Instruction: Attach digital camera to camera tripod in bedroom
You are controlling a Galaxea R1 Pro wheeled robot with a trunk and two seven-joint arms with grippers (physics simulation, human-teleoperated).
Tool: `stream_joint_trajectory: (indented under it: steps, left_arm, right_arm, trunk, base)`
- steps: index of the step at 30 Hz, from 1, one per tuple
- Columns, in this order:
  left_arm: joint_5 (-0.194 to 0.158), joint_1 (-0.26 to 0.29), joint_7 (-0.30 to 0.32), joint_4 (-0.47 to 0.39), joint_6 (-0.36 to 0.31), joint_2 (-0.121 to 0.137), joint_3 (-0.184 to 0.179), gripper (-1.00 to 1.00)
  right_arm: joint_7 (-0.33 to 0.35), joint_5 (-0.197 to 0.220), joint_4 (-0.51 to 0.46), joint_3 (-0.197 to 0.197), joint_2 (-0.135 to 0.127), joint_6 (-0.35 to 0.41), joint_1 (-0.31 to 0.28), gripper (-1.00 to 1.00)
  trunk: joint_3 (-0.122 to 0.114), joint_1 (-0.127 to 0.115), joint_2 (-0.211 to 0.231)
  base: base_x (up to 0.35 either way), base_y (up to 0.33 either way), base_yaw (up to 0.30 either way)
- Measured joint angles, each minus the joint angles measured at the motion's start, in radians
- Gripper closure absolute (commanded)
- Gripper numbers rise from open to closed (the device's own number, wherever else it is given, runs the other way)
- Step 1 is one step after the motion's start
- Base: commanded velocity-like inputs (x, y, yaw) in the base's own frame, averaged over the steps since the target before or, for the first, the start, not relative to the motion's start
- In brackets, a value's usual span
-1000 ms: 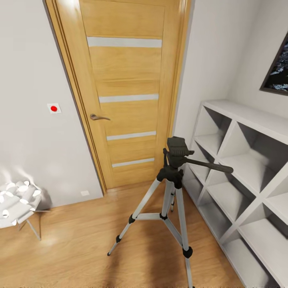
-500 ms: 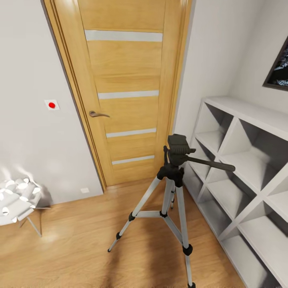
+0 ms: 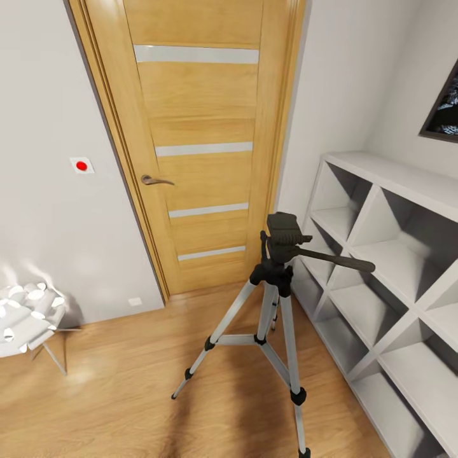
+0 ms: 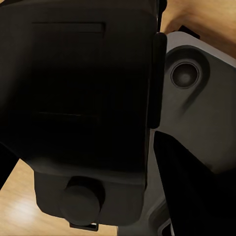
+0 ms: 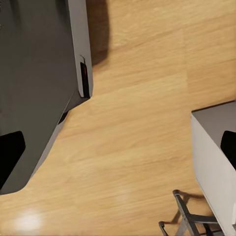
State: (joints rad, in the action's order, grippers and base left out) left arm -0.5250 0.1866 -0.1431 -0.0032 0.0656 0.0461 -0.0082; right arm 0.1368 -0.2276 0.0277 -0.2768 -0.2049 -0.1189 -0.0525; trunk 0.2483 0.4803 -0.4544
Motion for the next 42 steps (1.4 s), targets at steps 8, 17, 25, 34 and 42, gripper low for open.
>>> stream_joint_trajectory:
  steps: [8,17,25,34,42]
  left_arm:
    - [0.0,0.0,-0.001,0.0,0.0,0.001,0.001,1.0]
    - [-0.002,0.0,-0.004,0.0,0.0,0.003,0.002,1.0]
    - [-0.002,0.0,-0.006,0.0,0.002,0.003,0.003,1.0]
    - [0.0,0.0,-0.006,0.0,0.001,0.001,0.002,1.0]
    - [-0.001,0.0,-0.003,-0.001,0.0,-0.003,0.007,1.0]
  right_arm:
    - [0.002,0.0,0.0,0.0,0.001,-0.001,0.0,-1.0]
    - [-0.001,0.001,0.001,0.0,0.02,0.008,0.0,-1.0]
    - [-0.002,0.002,0.001,0.0,0.032,0.006,0.0,-1.0]
    - [-0.002,0.001,0.001,0.0,0.032,0.005,0.0,-1.0]
    - [0.0,0.001,0.001,0.001,0.029,0.005,0.0,-1.0]
  trunk:
    - [0.0,0.0,0.0]
    - [0.0,0.0,0.0]
    - [0.0,0.0,0.0]
    - [0.0,0.0,0.0]
    - [0.0,0.0,0.0]
  base:
    - [0.0,0.0,0.0]
    - [0.0,0.0,0.0]
    - [0.0,0.0,-0.125]
    - [0.0,0.0,-0.087]
    - [0.0,-0.001,-0.007]
